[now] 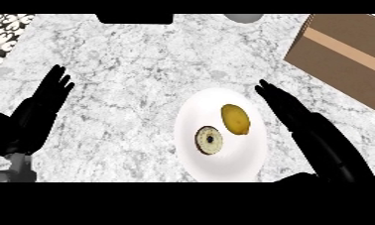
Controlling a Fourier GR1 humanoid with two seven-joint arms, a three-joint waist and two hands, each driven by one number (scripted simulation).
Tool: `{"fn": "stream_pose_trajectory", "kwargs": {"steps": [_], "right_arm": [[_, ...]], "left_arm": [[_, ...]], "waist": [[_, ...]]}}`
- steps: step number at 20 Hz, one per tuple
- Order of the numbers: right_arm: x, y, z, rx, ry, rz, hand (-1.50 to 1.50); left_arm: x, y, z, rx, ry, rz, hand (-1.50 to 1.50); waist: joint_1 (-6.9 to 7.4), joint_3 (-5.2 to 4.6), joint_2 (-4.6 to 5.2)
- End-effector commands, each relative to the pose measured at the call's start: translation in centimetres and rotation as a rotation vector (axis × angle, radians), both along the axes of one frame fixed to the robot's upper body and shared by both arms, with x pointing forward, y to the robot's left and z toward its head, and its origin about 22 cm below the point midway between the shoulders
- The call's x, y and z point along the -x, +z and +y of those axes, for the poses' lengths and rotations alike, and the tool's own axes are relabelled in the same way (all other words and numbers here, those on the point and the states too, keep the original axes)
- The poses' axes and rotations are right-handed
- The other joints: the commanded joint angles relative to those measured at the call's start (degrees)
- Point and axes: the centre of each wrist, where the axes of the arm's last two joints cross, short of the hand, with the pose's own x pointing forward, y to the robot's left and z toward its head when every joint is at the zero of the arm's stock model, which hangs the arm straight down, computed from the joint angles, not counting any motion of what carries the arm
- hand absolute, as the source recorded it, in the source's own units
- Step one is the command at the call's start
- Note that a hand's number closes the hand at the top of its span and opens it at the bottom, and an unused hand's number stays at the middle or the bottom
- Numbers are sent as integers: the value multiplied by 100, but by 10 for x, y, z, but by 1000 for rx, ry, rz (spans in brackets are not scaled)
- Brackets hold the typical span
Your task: Pick the cupcake from the plate and place it in the cardboard box
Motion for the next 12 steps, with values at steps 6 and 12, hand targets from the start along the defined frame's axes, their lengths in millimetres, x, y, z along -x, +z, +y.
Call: {"fn": "stream_pose_trajectory", "kwargs": {"steps": [6,12], "right_arm": [[-21,41,68,223,-33,249,-150],[-38,39,84,234,-49,359,-150]], "left_arm": [[14,7,4,-5,-21,0,0],[-9,3,-1,-1,26,9,0]], "waist": [[105,24,9],[-74,33,23]]}}
